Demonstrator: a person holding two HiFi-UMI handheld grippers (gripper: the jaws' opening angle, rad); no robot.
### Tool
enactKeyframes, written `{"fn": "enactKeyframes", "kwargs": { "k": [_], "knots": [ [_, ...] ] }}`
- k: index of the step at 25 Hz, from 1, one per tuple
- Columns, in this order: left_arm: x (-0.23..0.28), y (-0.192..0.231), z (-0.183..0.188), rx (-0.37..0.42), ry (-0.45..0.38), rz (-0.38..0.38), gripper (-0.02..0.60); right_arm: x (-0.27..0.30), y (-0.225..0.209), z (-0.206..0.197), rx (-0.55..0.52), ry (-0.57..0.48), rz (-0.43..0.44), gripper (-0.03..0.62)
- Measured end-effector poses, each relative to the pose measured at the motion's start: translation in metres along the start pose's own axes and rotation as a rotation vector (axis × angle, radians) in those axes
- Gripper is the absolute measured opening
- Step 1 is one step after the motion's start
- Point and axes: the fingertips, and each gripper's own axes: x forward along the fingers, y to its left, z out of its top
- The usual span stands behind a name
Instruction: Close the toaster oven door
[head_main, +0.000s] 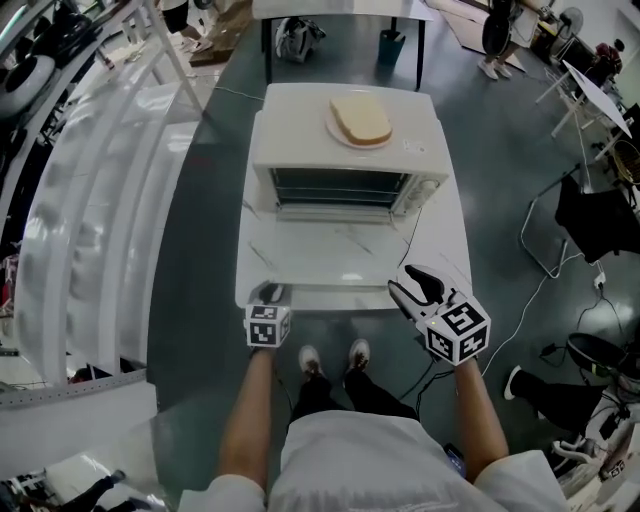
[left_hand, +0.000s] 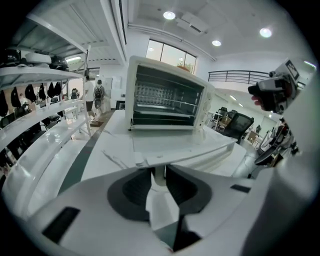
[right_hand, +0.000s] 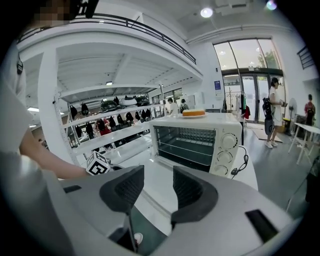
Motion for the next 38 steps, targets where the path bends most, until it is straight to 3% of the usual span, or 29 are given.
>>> {"fn": "enactKeyframes", "kwargs": {
  "k": [13,27,32,38],
  "knots": [
    [-0.027,0.001,0.073,0.054,-0.117,0.035,0.091,0.005,-0.013,0.036,-0.019,-0.082,-0.042,0.173],
    [-0.034,0.011,0.171,-0.001,-0.254,0.018,0.091,-0.006,-0.037,0.069,-0.010,-0.162,-0.112,0.173],
    [-0.026,0.018,0.203,-0.014,-0.247,0.012,0.091,-0.011,-0.049,0.075,0.006,-0.184,-0.143,0.173],
    [-0.009,0.024,0.241,0.053,-0.194,0.047,0.091,-0.021,-0.061,0.074,0.025,-0.190,-0.181,0.173]
  ]
}}
